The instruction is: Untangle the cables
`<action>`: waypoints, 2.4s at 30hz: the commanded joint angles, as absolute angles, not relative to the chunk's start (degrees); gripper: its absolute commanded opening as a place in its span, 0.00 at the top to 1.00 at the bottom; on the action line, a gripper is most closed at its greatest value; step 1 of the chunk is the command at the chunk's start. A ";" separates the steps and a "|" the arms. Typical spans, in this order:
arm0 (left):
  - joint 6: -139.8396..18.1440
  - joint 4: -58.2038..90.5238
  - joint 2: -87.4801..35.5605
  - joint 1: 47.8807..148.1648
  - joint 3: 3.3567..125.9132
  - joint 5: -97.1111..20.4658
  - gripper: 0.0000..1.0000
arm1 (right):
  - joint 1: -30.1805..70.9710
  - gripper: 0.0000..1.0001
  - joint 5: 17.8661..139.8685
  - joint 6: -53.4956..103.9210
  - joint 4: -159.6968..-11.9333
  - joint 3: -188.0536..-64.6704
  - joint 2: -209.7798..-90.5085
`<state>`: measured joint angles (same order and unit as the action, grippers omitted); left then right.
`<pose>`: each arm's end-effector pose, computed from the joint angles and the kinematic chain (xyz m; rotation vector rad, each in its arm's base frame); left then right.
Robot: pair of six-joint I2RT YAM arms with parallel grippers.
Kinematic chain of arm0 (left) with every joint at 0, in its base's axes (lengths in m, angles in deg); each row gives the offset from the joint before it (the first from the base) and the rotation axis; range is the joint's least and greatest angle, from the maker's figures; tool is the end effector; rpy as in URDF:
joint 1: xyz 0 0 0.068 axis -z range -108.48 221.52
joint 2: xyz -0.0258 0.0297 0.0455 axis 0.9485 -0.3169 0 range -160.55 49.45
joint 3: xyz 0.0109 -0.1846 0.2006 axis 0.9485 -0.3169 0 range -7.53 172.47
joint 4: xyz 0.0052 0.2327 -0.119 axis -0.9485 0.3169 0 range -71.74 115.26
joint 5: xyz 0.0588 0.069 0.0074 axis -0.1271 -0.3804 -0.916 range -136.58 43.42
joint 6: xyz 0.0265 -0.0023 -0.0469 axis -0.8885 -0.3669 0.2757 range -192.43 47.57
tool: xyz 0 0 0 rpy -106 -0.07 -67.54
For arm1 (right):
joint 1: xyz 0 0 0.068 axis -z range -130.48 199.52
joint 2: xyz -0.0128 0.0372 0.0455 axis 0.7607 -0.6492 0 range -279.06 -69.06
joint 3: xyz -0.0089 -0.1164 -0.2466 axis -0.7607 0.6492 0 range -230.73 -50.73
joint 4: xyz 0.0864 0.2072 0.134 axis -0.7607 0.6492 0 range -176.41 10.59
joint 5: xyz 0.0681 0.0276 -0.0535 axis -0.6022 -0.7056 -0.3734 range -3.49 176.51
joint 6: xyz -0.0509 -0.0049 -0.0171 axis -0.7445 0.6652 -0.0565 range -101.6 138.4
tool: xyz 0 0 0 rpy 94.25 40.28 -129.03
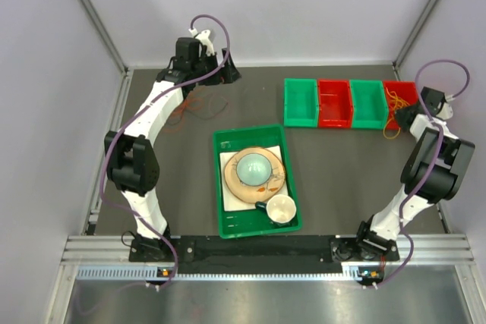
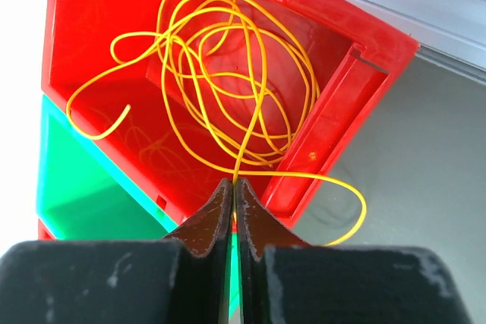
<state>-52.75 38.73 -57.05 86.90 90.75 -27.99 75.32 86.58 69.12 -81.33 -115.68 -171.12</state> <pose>0.4218 -0.1278 0.3393 0.1255 2.1165 -0.7063 0.3492 -0.1688 0.1982 1.4355 1.8191 0.2203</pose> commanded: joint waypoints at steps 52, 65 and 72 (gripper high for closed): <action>-53.27 38.83 -59.10 88.75 95.83 -28.04 0.01 | 72.46 0.60 82.30 54.61 -96.87 -125.43 -171.90; -53.79 38.13 -57.34 88.75 93.98 -28.48 0.01 | 71.14 0.51 83.78 53.12 -89.31 -130.71 -166.89; -54.23 37.60 -56.29 88.75 92.40 -30.40 0.01 | 68.60 0.51 82.82 50.22 -86.59 -129.57 -162.59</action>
